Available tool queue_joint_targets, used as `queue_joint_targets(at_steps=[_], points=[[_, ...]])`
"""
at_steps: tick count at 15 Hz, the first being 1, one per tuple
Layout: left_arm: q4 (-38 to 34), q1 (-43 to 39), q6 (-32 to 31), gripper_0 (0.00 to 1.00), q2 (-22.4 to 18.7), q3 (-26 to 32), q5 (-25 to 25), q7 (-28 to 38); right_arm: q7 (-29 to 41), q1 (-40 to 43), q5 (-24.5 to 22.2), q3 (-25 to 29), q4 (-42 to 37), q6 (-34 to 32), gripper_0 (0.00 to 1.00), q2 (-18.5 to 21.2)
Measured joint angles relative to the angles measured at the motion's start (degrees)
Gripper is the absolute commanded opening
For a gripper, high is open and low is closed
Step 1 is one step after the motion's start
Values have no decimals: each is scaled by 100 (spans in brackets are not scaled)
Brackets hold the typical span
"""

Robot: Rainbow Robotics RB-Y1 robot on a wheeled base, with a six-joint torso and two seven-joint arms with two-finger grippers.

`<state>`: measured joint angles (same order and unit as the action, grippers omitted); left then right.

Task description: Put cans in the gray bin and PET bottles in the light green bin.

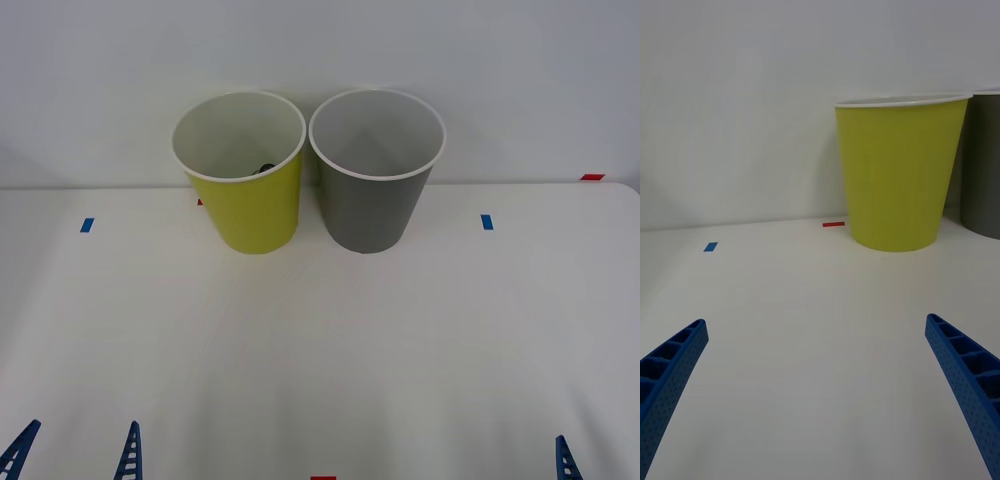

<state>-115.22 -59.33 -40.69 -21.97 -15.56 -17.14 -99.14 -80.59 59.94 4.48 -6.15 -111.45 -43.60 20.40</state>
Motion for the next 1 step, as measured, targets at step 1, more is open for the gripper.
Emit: queue_joint_targets(at_steps=[1], points=[[0, 0, 0, 100, 0, 0, 0, 0, 0, 0, 0, 0, 0, 0, 100, 0]])
